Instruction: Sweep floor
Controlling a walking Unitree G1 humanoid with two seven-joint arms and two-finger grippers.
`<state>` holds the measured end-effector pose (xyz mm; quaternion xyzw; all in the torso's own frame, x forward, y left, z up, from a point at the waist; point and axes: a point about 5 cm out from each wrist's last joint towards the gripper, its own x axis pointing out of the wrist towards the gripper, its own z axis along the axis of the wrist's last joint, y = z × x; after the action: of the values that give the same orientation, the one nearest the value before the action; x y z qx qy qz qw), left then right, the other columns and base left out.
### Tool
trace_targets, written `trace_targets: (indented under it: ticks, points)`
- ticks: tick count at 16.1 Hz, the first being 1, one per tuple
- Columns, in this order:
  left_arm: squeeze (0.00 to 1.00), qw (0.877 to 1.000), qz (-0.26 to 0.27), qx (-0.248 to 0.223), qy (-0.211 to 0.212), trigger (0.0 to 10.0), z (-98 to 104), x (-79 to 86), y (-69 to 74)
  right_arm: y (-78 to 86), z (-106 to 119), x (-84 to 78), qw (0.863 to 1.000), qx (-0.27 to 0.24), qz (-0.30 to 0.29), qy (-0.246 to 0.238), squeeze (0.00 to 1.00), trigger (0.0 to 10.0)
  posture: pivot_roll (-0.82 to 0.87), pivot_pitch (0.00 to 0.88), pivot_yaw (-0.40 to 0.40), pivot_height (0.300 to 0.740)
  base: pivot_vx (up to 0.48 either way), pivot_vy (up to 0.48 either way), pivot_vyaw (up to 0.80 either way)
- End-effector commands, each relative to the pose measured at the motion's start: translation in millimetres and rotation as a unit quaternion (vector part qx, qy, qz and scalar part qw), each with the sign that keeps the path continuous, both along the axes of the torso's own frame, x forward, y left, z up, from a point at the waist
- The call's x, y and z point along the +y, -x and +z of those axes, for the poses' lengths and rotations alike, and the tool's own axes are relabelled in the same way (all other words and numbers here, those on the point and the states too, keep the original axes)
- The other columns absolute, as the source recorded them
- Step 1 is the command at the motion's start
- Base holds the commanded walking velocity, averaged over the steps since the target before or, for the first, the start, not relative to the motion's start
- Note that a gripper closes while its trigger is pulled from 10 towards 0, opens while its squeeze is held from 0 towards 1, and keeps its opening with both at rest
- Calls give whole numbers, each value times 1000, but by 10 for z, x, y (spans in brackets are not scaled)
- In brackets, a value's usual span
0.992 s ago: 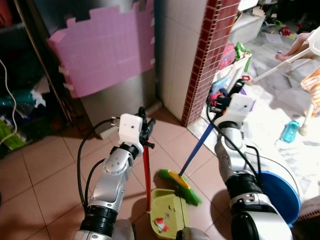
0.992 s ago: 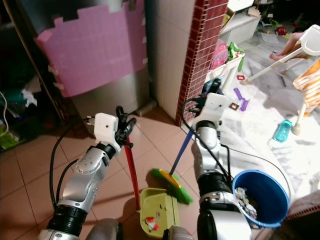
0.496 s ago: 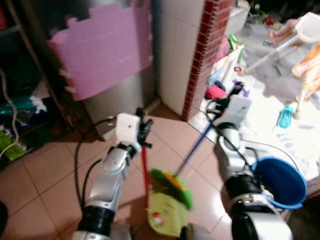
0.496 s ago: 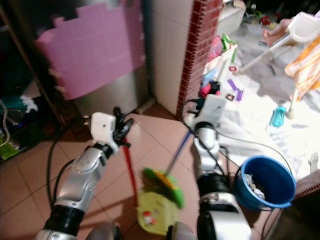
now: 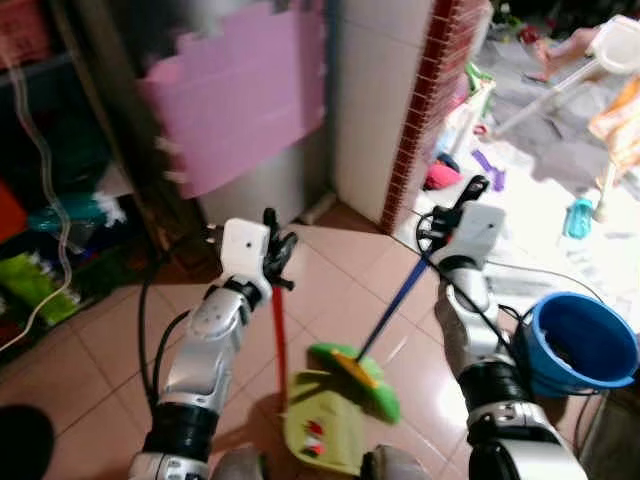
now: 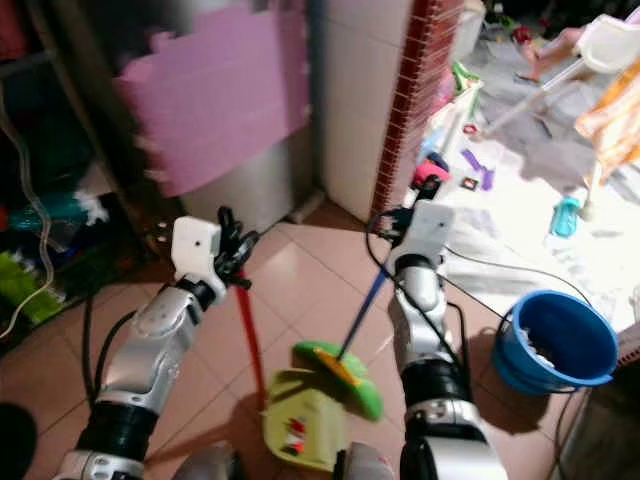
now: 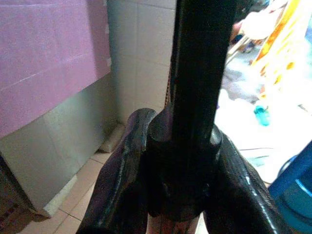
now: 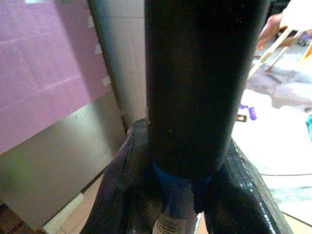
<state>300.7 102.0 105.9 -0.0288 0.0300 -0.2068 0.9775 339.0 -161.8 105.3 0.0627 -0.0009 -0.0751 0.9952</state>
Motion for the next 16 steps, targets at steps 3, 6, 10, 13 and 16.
trace_targets:
  ticks: [3,6,10,13,16]
  points:
    - [0,1000,-2,-24,0,10000,119,39,-61,-59,114,48,1000,-10,3,1,0,10000,-82,55,-13,740,0,480,-800]
    - [0,1000,-3,-31,-2,10000,134,49,-63,-59,155,4,1000,-17,-11,17,0,10000,-81,53,-16,740,0,402,-800]
    - [0,999,-21,-46,1,10000,166,27,-46,-50,203,-47,998,-23,-35,47,0,10000,-81,52,-16,740,0,0,-800]
    - [0,998,-29,-56,-8,10000,195,29,-53,-26,194,-90,997,-20,-45,57,0,10000,-82,58,-13,740,0,0,-800]
    - [0,997,-32,-64,-21,10000,210,13,-46,18,164,-115,996,-15,-54,66,0,10000,-81,62,-9,740,0,0,-800]
